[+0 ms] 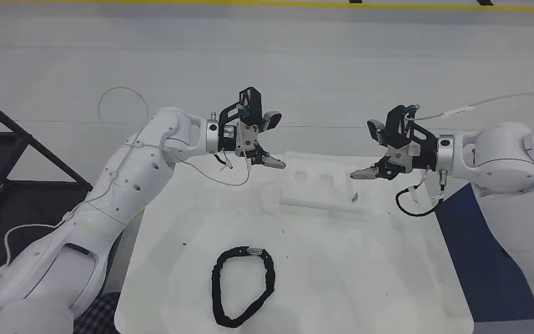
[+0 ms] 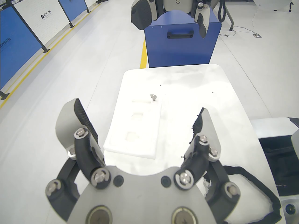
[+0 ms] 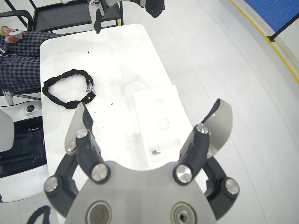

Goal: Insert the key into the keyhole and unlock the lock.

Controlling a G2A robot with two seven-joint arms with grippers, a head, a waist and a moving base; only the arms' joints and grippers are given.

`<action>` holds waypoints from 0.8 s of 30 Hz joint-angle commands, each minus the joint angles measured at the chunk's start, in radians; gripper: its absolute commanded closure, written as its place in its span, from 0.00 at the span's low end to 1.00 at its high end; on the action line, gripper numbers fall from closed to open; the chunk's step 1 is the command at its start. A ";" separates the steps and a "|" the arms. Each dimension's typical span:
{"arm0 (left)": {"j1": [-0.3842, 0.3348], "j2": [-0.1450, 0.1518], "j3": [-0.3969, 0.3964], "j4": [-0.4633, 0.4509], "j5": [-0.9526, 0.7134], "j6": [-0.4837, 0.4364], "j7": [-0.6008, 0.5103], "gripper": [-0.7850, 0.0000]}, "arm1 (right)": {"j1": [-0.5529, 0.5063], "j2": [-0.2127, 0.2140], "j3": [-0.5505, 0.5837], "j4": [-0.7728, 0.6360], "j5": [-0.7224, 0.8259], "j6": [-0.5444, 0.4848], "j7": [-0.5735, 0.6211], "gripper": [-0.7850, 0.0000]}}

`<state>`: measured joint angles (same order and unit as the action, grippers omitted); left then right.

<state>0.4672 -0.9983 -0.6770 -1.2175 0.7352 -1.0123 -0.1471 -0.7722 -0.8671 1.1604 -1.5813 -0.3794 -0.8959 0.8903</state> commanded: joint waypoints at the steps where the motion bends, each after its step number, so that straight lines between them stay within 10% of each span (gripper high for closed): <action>1: 0.000 0.000 0.000 0.000 0.000 0.000 0.000 0.00 | 0.000 0.000 0.000 0.000 0.000 0.000 0.000 0.00; 24: 0.000 0.000 0.000 0.000 0.000 0.000 0.000 0.00 | -0.021 -0.003 -0.016 0.025 -0.019 0.060 -0.028 0.00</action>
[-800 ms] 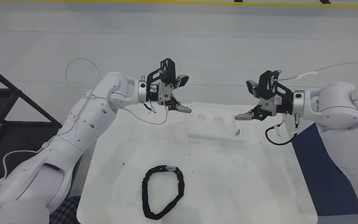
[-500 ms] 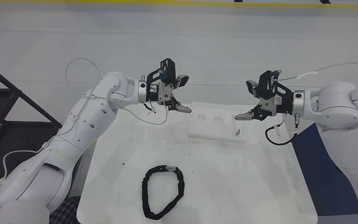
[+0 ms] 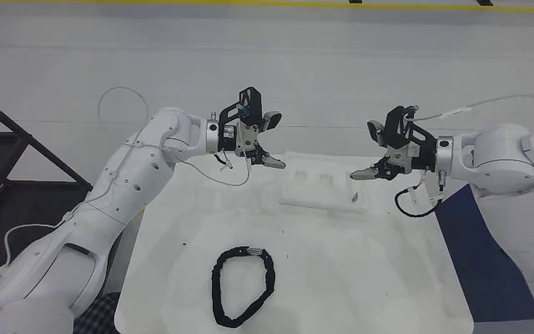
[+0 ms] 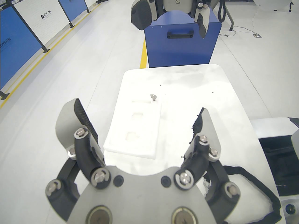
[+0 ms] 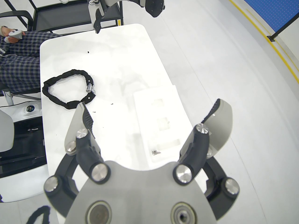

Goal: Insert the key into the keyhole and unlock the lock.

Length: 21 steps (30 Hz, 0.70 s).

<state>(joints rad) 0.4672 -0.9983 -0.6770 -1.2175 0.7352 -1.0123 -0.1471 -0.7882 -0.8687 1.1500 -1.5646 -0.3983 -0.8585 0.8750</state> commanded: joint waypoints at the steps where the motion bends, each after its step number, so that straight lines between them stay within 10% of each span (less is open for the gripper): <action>1: 0.000 0.000 0.000 0.000 0.000 0.000 0.000 0.00 | -0.010 -0.002 -0.011 0.022 0.000 0.030 -0.019 0.00; 21: 0.000 0.000 0.000 0.000 0.000 0.000 0.000 0.00 | 0.058 -0.065 -0.187 0.400 0.088 0.400 0.009 0.00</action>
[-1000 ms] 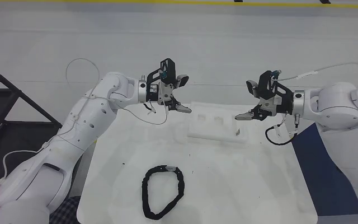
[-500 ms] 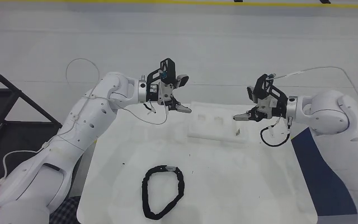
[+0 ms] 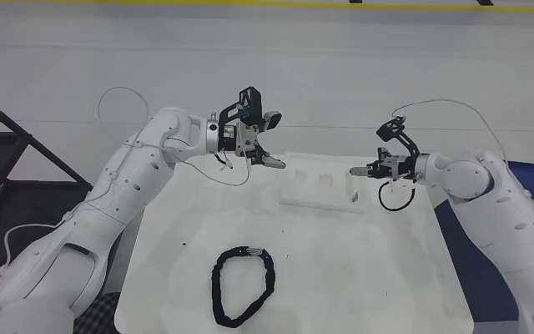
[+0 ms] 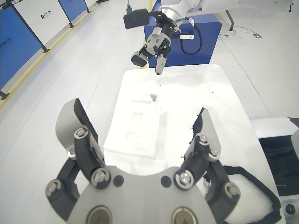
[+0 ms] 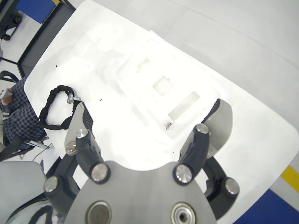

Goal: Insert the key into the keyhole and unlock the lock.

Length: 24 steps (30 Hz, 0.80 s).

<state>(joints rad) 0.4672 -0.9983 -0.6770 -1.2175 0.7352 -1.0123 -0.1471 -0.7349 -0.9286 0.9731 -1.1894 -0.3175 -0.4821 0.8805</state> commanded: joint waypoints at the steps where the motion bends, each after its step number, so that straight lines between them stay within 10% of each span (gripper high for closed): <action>1: 0.000 0.000 0.000 0.000 0.000 0.000 0.000 0.00 | 0.011 -0.011 -0.021 0.041 0.020 0.040 0.009 0.00; 24: 0.000 0.000 0.000 0.000 0.000 0.000 0.000 0.00 | 0.133 -0.139 -0.214 0.358 0.080 0.204 0.044 0.00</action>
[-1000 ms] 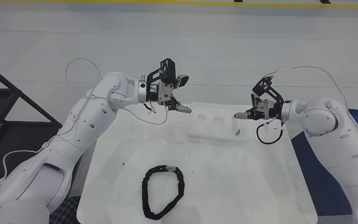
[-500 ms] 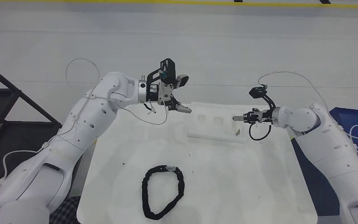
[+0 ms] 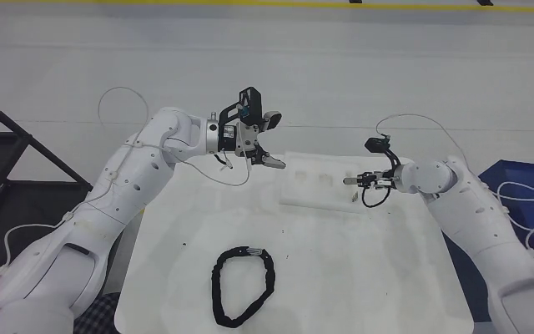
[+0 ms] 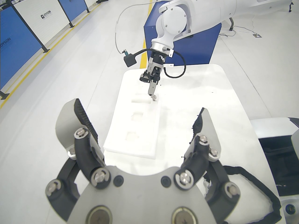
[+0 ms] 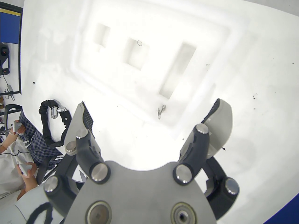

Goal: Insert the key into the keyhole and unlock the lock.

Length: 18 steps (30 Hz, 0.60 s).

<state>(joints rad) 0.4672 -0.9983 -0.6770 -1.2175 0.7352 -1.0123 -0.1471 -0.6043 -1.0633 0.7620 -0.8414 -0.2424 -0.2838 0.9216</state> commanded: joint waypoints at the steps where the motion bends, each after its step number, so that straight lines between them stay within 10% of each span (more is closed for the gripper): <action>1: 0.000 0.000 0.000 0.000 0.000 0.000 0.000 0.00 | 0.007 -0.008 -0.005 0.018 0.008 0.010 0.004 0.00; 18: 0.000 0.000 0.000 0.000 0.000 0.000 0.000 0.00 | 0.053 -0.075 -0.092 0.045 -0.046 0.139 0.105 0.00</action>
<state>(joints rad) 0.4672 -0.9983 -0.6770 -1.2175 0.7352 -1.0123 -0.1471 -0.5523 -1.1359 0.6727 -0.7965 -0.2849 -0.1507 1.0234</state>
